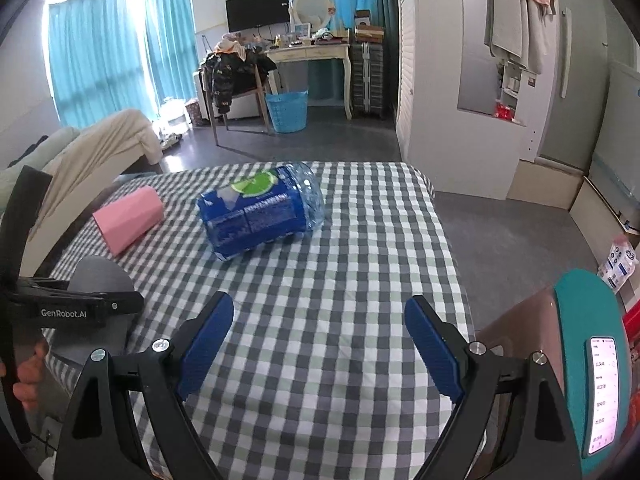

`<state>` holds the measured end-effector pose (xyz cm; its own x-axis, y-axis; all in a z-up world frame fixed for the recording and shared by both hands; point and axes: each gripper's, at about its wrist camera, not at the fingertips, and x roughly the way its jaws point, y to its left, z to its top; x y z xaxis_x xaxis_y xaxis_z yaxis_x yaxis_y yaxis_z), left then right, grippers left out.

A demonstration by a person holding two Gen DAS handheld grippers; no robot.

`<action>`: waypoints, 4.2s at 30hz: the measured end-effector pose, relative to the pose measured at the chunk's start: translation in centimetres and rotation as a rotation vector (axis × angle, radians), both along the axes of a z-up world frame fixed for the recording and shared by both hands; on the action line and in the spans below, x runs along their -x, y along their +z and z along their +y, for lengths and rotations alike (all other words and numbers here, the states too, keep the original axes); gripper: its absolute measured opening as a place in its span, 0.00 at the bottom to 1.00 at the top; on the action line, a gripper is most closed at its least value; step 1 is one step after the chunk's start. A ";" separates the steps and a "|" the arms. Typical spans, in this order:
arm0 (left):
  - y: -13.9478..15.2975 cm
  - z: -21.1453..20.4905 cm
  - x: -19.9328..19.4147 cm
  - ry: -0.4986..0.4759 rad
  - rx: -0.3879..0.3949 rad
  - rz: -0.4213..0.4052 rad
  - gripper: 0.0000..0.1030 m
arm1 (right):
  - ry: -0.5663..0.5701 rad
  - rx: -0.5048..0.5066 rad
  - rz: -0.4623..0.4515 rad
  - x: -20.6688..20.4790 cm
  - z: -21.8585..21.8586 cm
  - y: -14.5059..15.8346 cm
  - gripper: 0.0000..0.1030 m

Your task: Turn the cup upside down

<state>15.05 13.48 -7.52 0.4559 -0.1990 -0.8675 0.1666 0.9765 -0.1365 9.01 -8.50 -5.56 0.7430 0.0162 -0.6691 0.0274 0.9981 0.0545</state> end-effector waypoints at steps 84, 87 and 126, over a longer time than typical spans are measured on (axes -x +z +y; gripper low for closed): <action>4.7 6.3 15.1 0.003 0.104 -0.620 0.79 | -0.023 0.049 -0.238 12.7 6.5 6.0 0.85; 4.1 8.3 16.5 0.048 0.066 -0.655 0.84 | -0.023 0.033 -0.237 13.1 7.0 4.3 0.85; 4.4 9.7 18.1 0.101 0.017 -0.681 0.97 | -0.023 0.039 -0.286 12.9 9.1 3.5 1.00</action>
<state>-3.08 23.22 -3.16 0.9153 -0.1383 -0.3783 0.1293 0.9904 -0.0493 -3.84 0.56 -2.10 0.9013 -0.0246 -0.4324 0.0392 0.9989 0.0249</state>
